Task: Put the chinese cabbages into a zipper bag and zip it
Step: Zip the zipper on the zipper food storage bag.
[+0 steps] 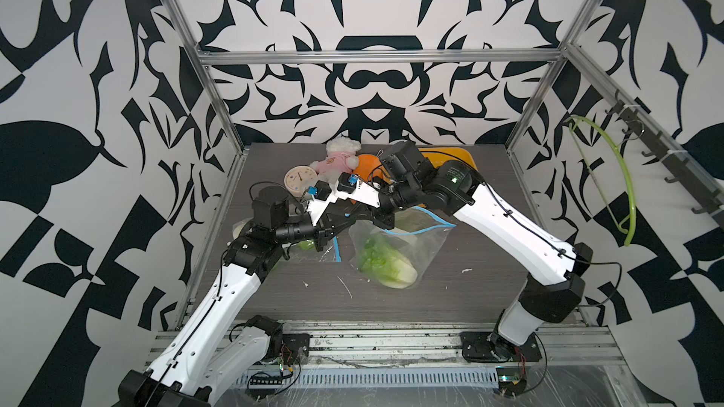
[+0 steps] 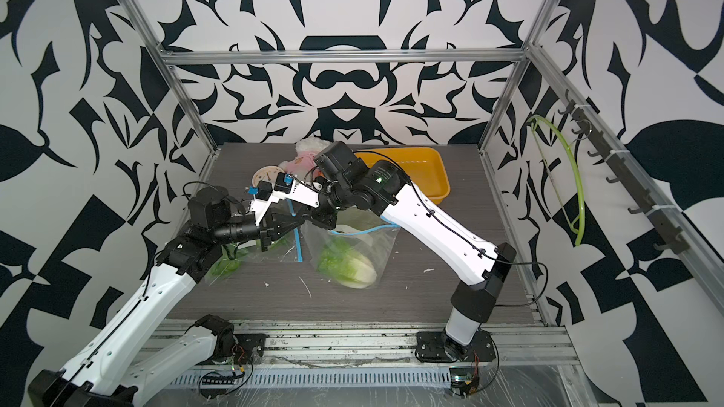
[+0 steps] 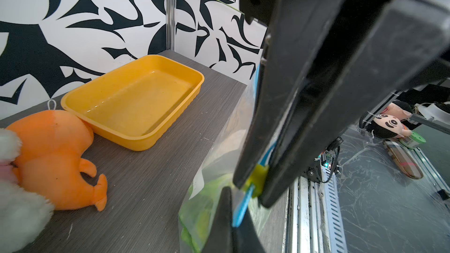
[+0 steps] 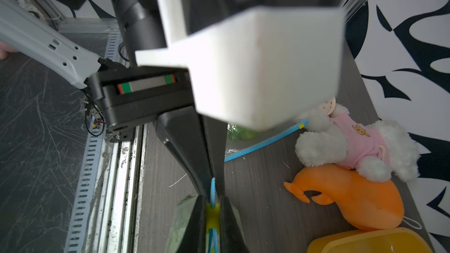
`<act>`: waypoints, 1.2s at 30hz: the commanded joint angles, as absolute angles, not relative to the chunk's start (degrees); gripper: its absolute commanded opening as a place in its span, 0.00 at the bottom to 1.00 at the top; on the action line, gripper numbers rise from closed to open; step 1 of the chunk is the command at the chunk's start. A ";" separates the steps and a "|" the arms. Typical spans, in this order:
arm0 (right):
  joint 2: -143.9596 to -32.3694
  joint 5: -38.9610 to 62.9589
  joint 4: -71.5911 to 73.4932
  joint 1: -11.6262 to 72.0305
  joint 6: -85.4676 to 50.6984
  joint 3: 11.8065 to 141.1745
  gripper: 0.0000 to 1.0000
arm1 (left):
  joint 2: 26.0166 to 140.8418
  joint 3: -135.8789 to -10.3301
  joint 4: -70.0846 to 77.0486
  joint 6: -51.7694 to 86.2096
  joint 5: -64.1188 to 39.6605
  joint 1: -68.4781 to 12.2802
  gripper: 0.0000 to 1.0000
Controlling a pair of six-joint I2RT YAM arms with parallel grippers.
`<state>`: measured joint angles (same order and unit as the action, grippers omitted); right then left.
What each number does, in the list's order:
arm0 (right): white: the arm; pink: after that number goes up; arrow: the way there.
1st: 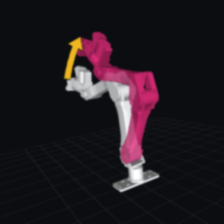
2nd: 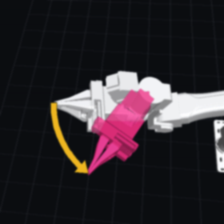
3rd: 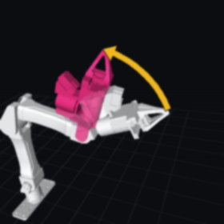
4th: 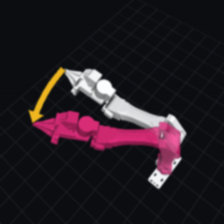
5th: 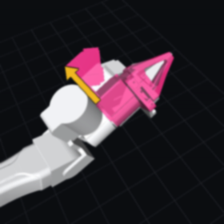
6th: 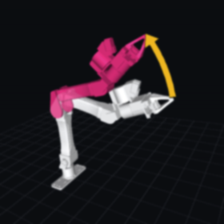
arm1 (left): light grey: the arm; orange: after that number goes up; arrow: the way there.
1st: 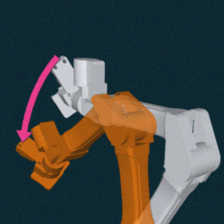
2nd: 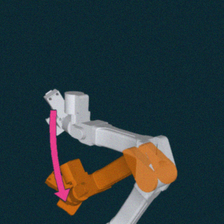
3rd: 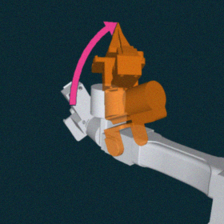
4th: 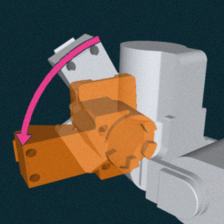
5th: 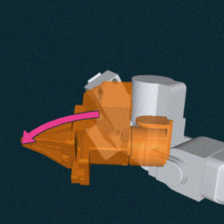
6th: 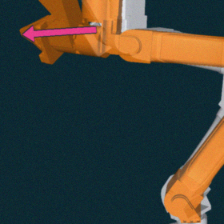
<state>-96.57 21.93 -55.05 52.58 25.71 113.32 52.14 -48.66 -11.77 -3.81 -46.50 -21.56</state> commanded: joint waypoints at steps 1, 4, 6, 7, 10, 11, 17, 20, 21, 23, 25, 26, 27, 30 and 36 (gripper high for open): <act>-94.75 22.37 -55.46 52.68 26.32 113.90 0.04 | 50.82 -50.46 -11.73 -4.59 -46.22 -21.71 0.00; -94.71 22.39 -55.46 52.65 26.32 113.91 0.03 | 50.56 -50.21 -11.28 -4.57 -46.23 -21.71 0.00; -94.75 21.86 -55.65 52.70 26.39 114.07 0.01 | 50.27 -50.03 -10.83 -4.40 -46.23 -21.71 0.00; -94.75 21.49 -55.80 52.66 26.44 114.08 0.00 | 50.20 -50.12 -10.94 -4.40 -46.32 -21.71 0.00; -94.33 20.19 -55.96 52.47 26.69 113.99 0.00 | 49.86 -50.36 -11.49 -4.40 -46.57 -21.71 0.00; -94.20 19.36 -56.19 52.47 26.85 114.06 0.00 | 49.62 -50.36 -11.65 -4.39 -46.50 -21.71 0.00; -93.80 16.76 -59.63 51.79 27.51 115.44 0.00 | 47.78 -50.02 -9.21 -1.48 -45.94 -21.71 0.00; -92.75 17.05 -60.19 50.86 27.10 115.24 0.00 | 47.03 -49.86 -8.36 -0.03 -45.12 -21.71 0.00; -92.48 17.05 -60.40 50.58 27.07 115.13 0.00 | 46.70 -49.69 -7.86 0.27 -44.94 -21.66 0.00; -91.92 17.04 -60.48 49.96 26.87 114.76 0.00 | 46.12 -48.99 -6.32 1.07 -44.09 -21.71 0.00; -91.40 17.18 -60.47 49.33 26.64 114.25 0.00 | 45.97 -48.94 -6.28 1.19 -43.40 -21.71 0.00; -91.00 17.38 -60.47 48.99 26.64 114.03 0.00 | 46.05 -49.08 -6.75 1.14 -42.80 -21.71 0.00; -90.52 17.73 -60.48 48.66 26.46 113.74 0.00 | 46.21 -49.30 -7.54 0.91 -41.99 -21.71 0.00; -89.11 18.27 -60.22 47.44 26.10 112.39 0.00 | 45.86 -49.29 -8.70 0.92 -38.67 -21.71 0.00; -86.05 18.21 -60.03 44.68 24.80 108.85 0.00 | 44.78 -48.95 -8.34 3.11 -31.45 -21.71 0.00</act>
<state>-89.52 20.34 -57.58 46.76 25.85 109.95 46.19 -48.62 -8.82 1.76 -37.01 -22.13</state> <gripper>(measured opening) 0.090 0.035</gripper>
